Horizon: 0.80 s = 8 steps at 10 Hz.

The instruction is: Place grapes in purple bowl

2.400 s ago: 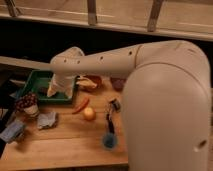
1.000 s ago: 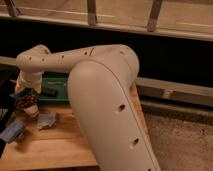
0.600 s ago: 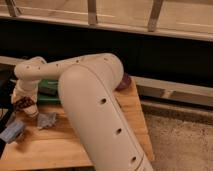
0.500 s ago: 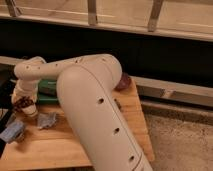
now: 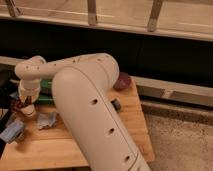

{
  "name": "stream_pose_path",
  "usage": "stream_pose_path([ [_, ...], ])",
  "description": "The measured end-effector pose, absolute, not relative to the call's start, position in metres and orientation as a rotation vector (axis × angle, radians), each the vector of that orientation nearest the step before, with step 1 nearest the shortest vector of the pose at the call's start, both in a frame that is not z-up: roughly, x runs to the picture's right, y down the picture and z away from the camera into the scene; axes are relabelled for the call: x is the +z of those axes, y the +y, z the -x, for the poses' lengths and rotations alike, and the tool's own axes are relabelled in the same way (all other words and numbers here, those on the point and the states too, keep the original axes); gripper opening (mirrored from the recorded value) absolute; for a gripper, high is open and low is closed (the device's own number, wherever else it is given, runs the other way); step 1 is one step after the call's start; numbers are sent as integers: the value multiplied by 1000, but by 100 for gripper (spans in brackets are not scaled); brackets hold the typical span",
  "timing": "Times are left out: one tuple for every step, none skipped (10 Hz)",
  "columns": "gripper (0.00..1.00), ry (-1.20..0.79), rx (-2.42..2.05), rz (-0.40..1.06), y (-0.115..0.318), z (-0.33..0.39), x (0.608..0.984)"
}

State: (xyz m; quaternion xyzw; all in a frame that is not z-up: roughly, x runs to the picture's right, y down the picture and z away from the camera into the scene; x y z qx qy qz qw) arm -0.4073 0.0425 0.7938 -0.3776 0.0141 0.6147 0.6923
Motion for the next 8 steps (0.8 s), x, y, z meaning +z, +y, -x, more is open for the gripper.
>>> stream_pose_path([
  [8, 36, 1379, 829, 41, 403, 793],
  [2, 35, 1382, 818, 38, 400, 791],
  [0, 31, 1385, 806, 34, 398, 787],
  [0, 26, 1388, 796, 31, 396, 784],
  [0, 21, 1390, 792, 29, 395, 782],
  [0, 11, 1395, 785, 26, 393, 778],
  [0, 0, 1400, 777, 23, 390, 774],
  [0, -16, 1405, 767, 16, 388, 767],
])
